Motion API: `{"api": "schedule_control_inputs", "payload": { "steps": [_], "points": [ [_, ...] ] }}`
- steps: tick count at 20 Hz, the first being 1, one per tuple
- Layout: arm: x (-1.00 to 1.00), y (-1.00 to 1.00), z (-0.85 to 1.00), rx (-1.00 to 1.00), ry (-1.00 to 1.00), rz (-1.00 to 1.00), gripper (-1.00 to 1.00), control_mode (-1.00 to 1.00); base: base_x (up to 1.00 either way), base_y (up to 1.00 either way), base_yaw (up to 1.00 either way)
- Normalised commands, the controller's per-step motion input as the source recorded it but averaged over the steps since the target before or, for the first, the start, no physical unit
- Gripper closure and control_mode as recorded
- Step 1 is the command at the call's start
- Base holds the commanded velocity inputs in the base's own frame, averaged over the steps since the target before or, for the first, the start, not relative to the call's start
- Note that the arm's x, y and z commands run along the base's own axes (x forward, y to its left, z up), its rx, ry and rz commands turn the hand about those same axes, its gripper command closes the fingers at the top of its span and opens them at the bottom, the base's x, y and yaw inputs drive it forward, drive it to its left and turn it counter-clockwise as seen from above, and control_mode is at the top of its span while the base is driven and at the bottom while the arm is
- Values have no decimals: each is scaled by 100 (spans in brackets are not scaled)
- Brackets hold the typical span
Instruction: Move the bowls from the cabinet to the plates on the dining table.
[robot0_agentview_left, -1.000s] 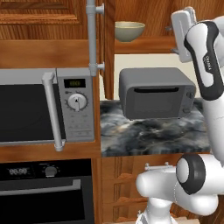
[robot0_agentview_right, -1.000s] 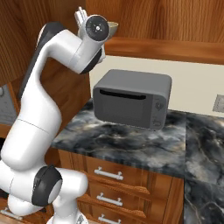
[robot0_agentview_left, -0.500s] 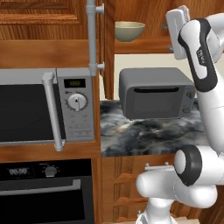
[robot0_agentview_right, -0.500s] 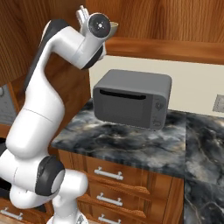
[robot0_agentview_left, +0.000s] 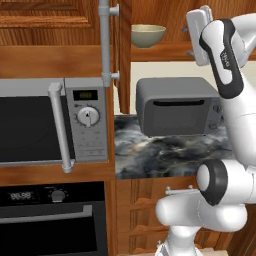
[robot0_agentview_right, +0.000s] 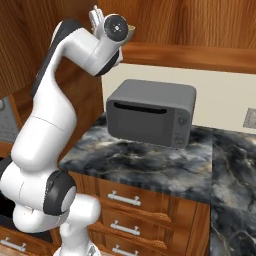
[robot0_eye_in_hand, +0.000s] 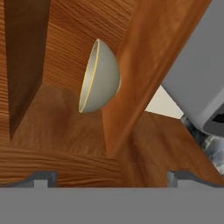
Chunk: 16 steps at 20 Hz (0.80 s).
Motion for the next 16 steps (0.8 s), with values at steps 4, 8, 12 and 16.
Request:
{"api": "schedule_control_inputs", "payload": {
  "steps": [4, 8, 12, 16],
  "points": [
    [11, 3, -1, 0, -4, 0, -100, -100, 0, 0, 0],
    [6, 4, -6, 1, -5, 1, -100, -100, 0, 0, 0],
    [5, 4, -12, 3, -4, 0, -100, -100, 0, 0, 0],
    [12, 5, -9, 4, -1, 0, -100, -100, 0, 0, 0]
  ]
}}
